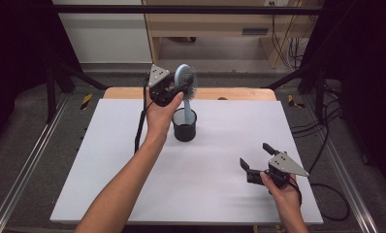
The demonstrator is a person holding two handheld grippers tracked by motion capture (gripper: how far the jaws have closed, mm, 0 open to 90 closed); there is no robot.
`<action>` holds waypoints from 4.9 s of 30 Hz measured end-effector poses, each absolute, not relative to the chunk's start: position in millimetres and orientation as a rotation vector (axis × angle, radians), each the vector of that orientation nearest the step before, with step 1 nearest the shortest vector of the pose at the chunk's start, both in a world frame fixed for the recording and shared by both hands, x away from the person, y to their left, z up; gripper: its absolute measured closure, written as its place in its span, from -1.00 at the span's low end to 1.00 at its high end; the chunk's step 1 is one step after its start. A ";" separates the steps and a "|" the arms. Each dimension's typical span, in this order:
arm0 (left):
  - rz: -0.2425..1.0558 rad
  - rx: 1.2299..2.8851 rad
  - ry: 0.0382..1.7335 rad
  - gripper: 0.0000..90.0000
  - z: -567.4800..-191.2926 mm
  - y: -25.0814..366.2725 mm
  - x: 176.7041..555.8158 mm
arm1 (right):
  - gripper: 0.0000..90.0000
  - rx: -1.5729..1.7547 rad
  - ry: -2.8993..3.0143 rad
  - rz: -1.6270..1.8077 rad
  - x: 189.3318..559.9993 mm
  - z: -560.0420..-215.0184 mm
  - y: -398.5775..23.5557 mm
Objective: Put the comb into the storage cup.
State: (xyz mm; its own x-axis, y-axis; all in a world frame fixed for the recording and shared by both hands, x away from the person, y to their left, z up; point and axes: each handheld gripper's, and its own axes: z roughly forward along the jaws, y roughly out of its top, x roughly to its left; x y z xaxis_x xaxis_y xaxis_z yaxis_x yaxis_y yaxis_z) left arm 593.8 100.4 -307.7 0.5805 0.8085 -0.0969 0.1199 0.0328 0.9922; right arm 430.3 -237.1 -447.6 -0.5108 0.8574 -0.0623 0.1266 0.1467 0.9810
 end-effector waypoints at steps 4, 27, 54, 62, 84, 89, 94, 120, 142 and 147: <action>0.631 1.467 0.844 0.12 -313.0 100.0 594.0 | -0.91 0.945 1.770 1.417 430.3 -447.8 -236.8; 0.601 1.477 0.860 0.11 -336.9 97.0 596.1 | -0.91 0.940 1.787 1.410 429.9 -448.8 -234.5; 0.587 1.496 0.892 0.11 -358.1 97.1 600.9 | -0.91 0.938 1.800 1.404 430.5 -450.0 -232.6; 0.585 1.499 0.892 0.11 -360.0 96.9 601.1 | -0.91 0.938 1.802 1.404 430.3 -450.2 -232.1; 0.584 1.505 0.898 0.11 -364.2 96.2 602.3 | -0.91 0.935 1.807 1.405 430.7 -450.7 -231.2; 0.583 1.506 0.898 0.11 -364.7 96.1 602.6 | -0.91 0.935 1.805 1.405 430.6 -450.6 -231.4; 0.582 1.513 0.896 0.11 -365.6 95.8 602.8 | -0.91 0.936 1.806 1.405 430.6 -450.7 -231.2; 0.577 1.509 0.912 0.11 -367.1 100.2 604.9 | -0.91 0.936 1.809 1.404 430.6 -450.9 -230.5; 0.563 1.503 0.931 0.09 -367.7 109.8 606.8 | -0.91 0.938 1.813 1.402 430.8 -451.4 -229.5; 0.556 1.501 0.936 0.09 -367.5 111.9 607.2 | -0.91 0.938 1.814 1.402 430.9 -451.5 -229.4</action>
